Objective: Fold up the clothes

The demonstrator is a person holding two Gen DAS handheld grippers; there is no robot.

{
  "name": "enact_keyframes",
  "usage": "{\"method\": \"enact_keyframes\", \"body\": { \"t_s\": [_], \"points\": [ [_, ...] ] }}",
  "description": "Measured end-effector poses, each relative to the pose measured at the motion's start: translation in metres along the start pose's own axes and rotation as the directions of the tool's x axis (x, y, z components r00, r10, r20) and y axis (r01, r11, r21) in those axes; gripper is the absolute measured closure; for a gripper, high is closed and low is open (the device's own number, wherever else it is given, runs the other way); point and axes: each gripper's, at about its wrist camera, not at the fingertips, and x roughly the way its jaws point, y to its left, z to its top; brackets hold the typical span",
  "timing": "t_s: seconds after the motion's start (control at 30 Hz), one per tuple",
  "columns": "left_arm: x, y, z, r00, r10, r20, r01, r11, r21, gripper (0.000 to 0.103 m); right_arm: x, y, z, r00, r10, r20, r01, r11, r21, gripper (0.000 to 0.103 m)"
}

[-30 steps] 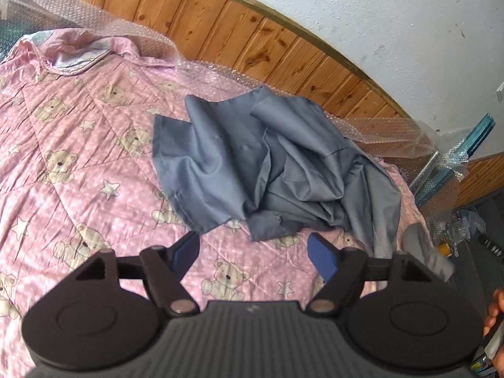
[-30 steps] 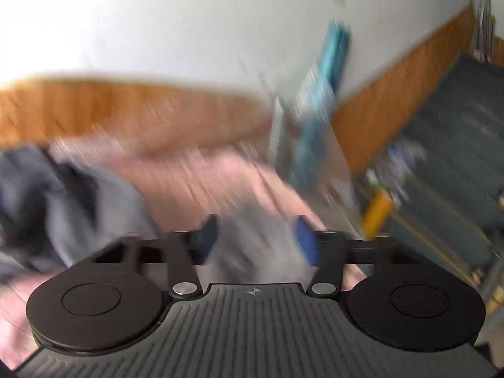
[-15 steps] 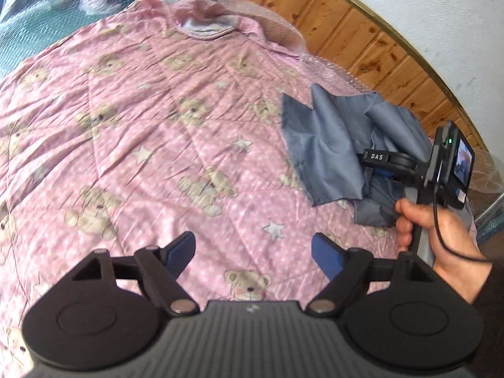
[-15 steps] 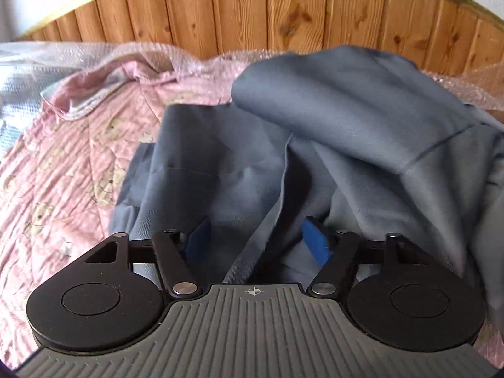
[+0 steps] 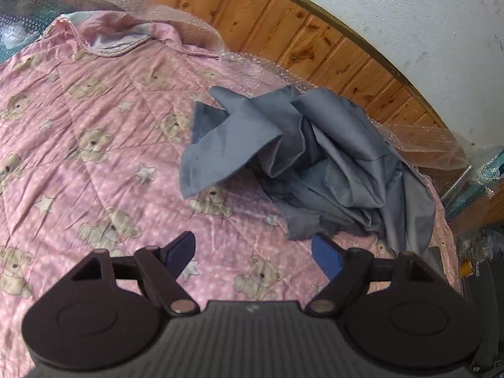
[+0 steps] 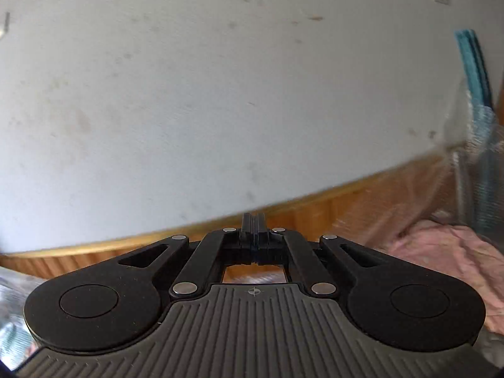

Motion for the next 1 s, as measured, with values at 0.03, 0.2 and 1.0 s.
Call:
{"method": "enact_keyframes", "body": {
  "t_s": [0.03,0.2,1.0],
  "points": [
    [0.007,-0.003,0.002,1.000,-0.004,-0.004,0.004,1.000,-0.007,0.020,0.006,-0.007,-0.014,0.998,-0.011,-0.070,0.009,1.000,-0.026,0.097],
    [0.027,-0.005,0.009,0.998,0.061,-0.020,-0.062,0.997,-0.035,0.017,0.019,0.039,-0.125,0.936,0.133,-0.325,-0.197,0.965,-0.174,0.043],
    [0.035,-0.010,0.009,0.989,0.145,-0.019,-0.145,0.989,0.004,0.014,0.123,0.105,-0.126,0.924,0.356,-0.142,-0.313,0.915,0.253,0.101]
  ]
}}
